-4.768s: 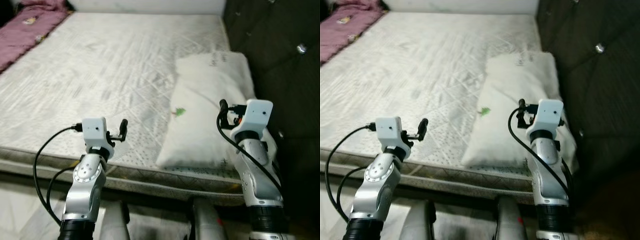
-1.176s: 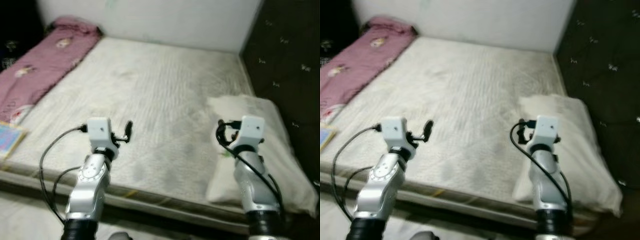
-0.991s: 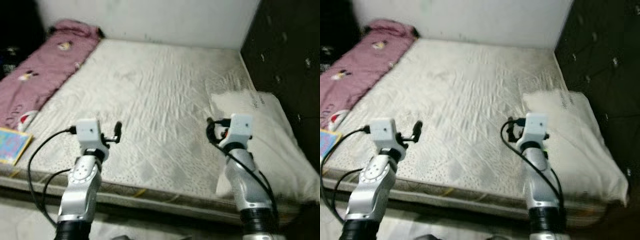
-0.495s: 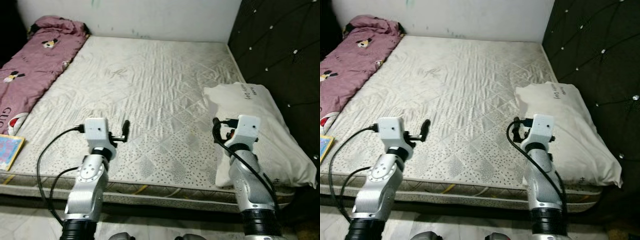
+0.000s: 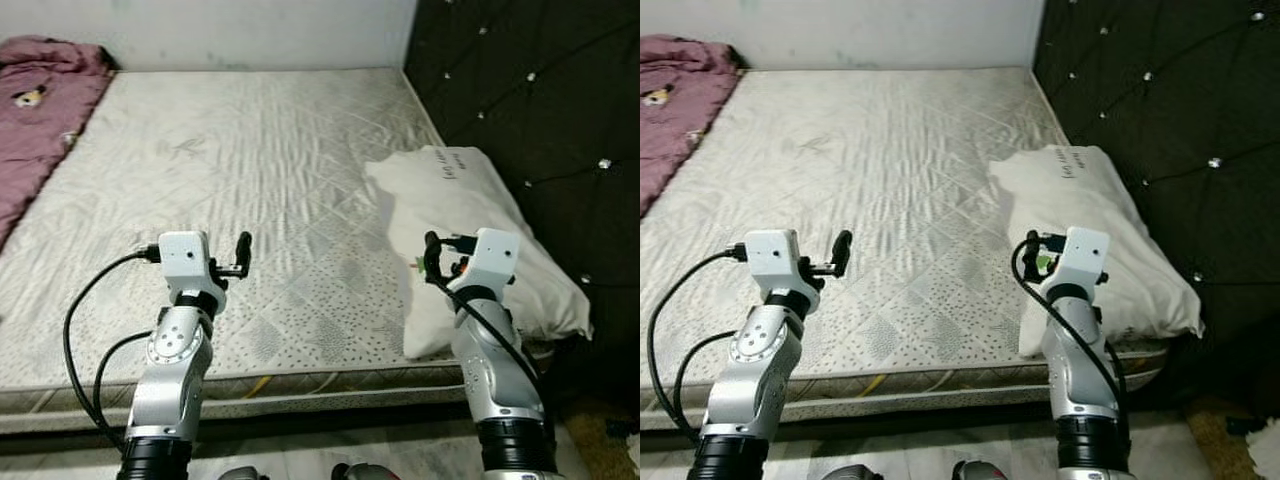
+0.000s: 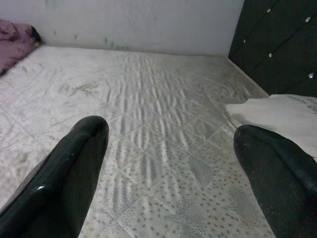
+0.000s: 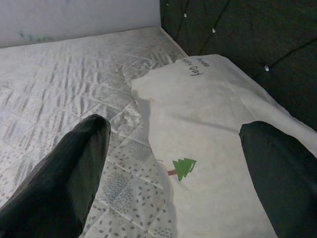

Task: Clean up the room

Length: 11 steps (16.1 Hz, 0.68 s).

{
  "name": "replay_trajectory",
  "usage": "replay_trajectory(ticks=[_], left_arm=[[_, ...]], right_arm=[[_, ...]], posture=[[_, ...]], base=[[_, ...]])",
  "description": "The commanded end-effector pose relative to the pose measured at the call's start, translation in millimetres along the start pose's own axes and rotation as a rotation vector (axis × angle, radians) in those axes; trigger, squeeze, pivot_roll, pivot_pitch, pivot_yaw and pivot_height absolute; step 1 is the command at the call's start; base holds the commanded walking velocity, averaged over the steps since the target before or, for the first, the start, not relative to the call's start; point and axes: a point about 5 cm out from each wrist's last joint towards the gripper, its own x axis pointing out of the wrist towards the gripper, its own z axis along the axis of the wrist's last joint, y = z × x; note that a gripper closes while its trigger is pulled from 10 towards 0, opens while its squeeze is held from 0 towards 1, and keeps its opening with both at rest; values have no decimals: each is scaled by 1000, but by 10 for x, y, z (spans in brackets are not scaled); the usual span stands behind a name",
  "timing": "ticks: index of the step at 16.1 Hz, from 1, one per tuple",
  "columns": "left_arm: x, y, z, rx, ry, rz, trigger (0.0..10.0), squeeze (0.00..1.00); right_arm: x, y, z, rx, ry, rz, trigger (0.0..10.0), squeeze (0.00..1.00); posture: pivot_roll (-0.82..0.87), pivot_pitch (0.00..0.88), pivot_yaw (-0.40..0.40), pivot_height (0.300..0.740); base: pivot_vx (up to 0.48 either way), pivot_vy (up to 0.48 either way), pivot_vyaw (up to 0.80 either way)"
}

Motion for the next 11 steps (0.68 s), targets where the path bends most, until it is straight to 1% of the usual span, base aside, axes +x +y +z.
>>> replay_trajectory(ticks=[1, 2, 4, 6, 8, 11], left_arm=[[1, 65, -2, 39, -4, 28, 10000, 0], [3, 76, -16, 43, 8, 26, 10000, 0], [2, 96, -34, 85, 21, 18, 10000, 0], [3, 104, -31, 67, 17, 25, 10000, 0], [5, 115, -28, 65, 15, 29, 10000, 0], [-7, 114, -50, 63, 19, 27, 10000, 0]], right_arm=[[-16, 32, 96, -3, -56, 23, 10000, 0], [-31, 57, 113, -14, -73, 44, 10000, 0], [-66, 112, 105, -19, -83, 73, 10000, 0], [-79, 139, 83, 1, -76, 80, 10000, 0], [-86, 193, 103, -18, -93, 129, 10000, 0], [-97, 213, 109, -32, -101, 149, 10000, 0]], posture=[[26, 0, 33, 740], [26, 0, 36, 740], [26, 0, 40, 740], [28, 0, 39, 740], [29, 0, 37, 740], [31, 0, 36, 740]], base=[[0, 0, 0], [0, 0, 0], [0, 0, 0], [0, 0, 0], [0, 0, 0], [0, 0, 0]])
